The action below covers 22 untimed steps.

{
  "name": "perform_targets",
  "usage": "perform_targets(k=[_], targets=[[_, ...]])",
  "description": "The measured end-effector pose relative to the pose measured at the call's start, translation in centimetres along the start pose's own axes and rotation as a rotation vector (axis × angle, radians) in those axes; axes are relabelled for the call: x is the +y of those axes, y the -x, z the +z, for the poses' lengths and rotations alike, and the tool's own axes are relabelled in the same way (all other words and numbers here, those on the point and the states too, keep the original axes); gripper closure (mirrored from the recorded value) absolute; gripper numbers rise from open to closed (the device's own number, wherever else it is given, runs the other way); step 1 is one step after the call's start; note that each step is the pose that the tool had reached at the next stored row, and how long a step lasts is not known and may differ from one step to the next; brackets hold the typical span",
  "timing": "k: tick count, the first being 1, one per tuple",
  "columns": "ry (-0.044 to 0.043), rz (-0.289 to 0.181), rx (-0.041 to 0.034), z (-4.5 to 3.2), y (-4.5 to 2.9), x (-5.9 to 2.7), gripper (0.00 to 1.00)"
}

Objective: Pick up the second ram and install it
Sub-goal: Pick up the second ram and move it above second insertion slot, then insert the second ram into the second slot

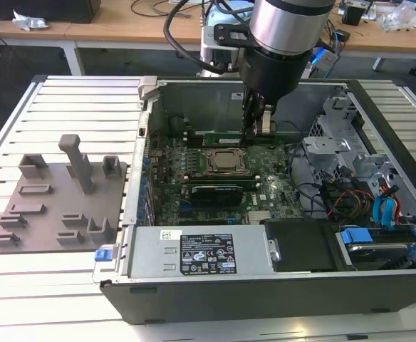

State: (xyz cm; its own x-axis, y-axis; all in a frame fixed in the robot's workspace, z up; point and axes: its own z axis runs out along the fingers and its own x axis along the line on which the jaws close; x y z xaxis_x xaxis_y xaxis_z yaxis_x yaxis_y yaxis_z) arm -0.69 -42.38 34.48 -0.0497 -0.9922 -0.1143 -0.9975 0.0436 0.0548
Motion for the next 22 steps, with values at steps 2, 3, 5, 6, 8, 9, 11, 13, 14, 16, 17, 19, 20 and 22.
perform_targets(k=[2,3,5,6,8,9,11,13,14,16,17,19,20,22], targets=[[0.0000,0.000,0.0000,0.00,0.00,0.00,0.86],[0.0000,0.000,-0.0001,0.00,0.01,0.00,0.86],[0.0000,0.000,-0.0001,0.00,0.01,0.00,0.86],[0.0000,0.000,0.0000,0.00,0.01,0.00,0.86],[0.0000,0.000,-0.0001,0.00,0.02,0.00,0.86],[0.0001,0.000,-0.0001,0.00,0.02,0.01,0.86],[0.0000,0.000,-0.0002,0.06,0.02,0.10,0.86],[0.0000,0.000,0.0001,0.50,-0.04,0.20,0.86],[0.0000,0.000,0.0001,0.78,-0.07,0.20,0.86],[0.0000,0.000,0.0000,1.44,-0.11,0.18,0.86],[0.0000,0.000,0.0000,1.88,-0.15,0.15,0.86],[0.0000,0.000,-0.0001,2.73,-0.23,0.12,0.86],[0.0000,0.000,0.0000,3.11,-0.26,0.10,0.86],[0.0000,0.000,0.0000,3.91,-0.18,0.11,0.86]])
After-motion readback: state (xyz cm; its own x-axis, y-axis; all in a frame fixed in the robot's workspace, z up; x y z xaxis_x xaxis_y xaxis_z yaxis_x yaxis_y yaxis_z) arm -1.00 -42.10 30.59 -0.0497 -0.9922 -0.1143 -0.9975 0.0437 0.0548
